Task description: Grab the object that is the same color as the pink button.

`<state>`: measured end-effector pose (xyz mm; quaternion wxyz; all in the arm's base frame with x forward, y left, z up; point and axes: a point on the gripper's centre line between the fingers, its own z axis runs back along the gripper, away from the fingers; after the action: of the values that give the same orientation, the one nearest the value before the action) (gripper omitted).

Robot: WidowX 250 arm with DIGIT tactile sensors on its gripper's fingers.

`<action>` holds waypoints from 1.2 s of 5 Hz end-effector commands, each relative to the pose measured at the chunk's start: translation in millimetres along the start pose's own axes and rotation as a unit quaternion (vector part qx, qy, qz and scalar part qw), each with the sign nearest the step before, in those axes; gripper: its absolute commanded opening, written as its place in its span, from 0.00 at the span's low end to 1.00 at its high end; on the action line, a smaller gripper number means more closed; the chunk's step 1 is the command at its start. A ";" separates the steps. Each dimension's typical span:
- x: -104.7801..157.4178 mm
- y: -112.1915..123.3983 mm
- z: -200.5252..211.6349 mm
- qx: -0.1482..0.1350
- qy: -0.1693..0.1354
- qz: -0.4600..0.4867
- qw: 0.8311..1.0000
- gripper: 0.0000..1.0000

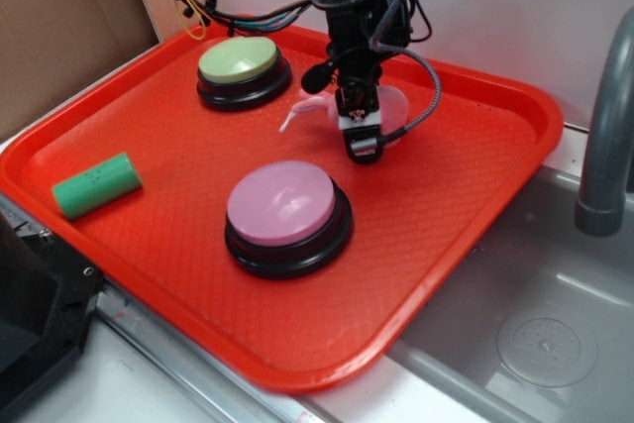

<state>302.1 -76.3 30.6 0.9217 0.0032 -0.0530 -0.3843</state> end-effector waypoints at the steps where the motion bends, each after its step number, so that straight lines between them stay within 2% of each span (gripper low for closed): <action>1: 2.4 -0.3 38.0 0.014 -0.005 0.061 0.998 0.00; 2: -7.5 9.9 75.7 -0.001 0.013 0.142 0.990 0.00; 3: -31.5 22.9 115.7 0.006 0.000 0.208 0.978 0.00; 4: -53.5 25.3 140.5 0.032 -0.018 0.266 0.963 0.00; 5: -81.6 20.4 165.5 0.039 -0.039 0.326 0.944 0.00; 6: -102.1 6.9 179.9 0.030 -0.056 0.355 0.933 0.00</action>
<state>220.8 19.0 190.0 0.9949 -0.0124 -0.0943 -0.0327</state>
